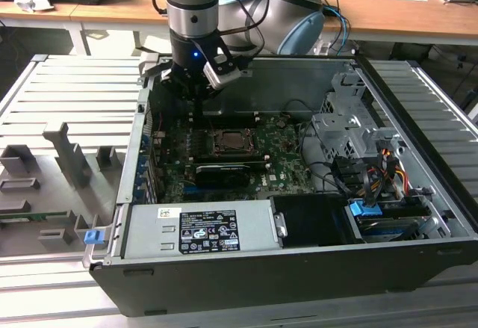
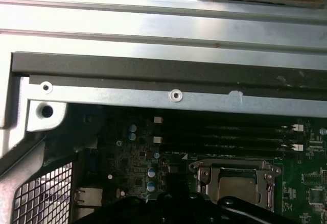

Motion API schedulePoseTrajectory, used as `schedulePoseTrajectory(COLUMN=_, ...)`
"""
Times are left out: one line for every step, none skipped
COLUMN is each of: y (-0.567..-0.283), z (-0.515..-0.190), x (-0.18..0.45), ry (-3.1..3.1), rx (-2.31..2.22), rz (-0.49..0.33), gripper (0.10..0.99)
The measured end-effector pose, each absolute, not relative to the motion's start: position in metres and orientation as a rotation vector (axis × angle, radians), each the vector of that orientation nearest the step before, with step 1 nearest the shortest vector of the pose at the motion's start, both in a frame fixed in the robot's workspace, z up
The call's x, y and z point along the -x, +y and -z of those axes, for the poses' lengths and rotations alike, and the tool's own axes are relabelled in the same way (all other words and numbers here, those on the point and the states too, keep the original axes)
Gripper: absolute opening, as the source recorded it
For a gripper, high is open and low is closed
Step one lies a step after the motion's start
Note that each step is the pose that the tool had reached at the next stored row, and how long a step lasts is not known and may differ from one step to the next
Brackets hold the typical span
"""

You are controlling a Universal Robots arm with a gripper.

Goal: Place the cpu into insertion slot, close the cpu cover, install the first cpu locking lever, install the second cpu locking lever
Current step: 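Install the first cpu locking lever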

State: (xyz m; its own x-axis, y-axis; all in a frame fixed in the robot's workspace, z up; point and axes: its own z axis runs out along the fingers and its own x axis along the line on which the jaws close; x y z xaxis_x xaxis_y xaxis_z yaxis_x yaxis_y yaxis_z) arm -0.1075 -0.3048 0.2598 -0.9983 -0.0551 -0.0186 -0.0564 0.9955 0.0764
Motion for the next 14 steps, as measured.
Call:
schedulePoseTrajectory(y=-0.3048, z=-0.2597, x=0.1077, ry=3.121, rx=0.087, rz=-0.121, gripper=0.106)
schedulePoseTrajectory(y=-0.3046, z=-0.2596, x=0.1077, ry=3.122, rx=0.087, rz=-0.121, gripper=0.106)
schedulePoseTrajectory(y=-0.3043, z=-0.2594, x=0.1077, ry=3.122, rx=0.087, rz=-0.121, gripper=0.106)
schedulePoseTrajectory(y=-0.3035, z=-0.2592, x=0.1074, ry=3.122, rx=0.087, rz=-0.121, gripper=0.106)
schedulePoseTrajectory(y=-0.3013, z=-0.2588, x=0.1063, ry=3.122, rx=0.087, rz=-0.121, gripper=0.106)
schedulePoseTrajectory(y=-0.3003, z=-0.2586, x=0.1053, ry=3.122, rx=0.087, rz=-0.121, gripper=0.106)
schedulePoseTrajectory(y=-0.3001, z=-0.2585, x=0.1046, ry=3.122, rx=0.087, rz=-0.121, gripper=0.106)
schedulePoseTrajectory(y=-0.2999, z=-0.2584, x=0.1034, ry=3.122, rx=0.087, rz=-0.121, gripper=0.106)
schedulePoseTrajectory(y=-0.2999, z=-0.2583, x=0.1027, ry=3.122, rx=0.087, rz=-0.121, gripper=0.106)
schedulePoseTrajectory(y=-0.2999, z=-0.2582, x=0.1019, ry=3.122, rx=0.087, rz=-0.121, gripper=0.106)
schedulePoseTrajectory(y=-0.3000, z=-0.2582, x=0.1009, ry=3.122, rx=0.087, rz=-0.121, gripper=0.106)
schedulePoseTrajectory(y=-0.2999, z=-0.2582, x=0.1003, ry=3.122, rx=0.087, rz=-0.121, gripper=0.106)
schedulePoseTrajectory(y=-0.2999, z=-0.2582, x=0.0997, ry=3.122, rx=0.087, rz=-0.121, gripper=0.106)
schedulePoseTrajectory(y=-0.2999, z=-0.2581, x=0.0994, ry=3.122, rx=0.087, rz=-0.121, gripper=0.106)
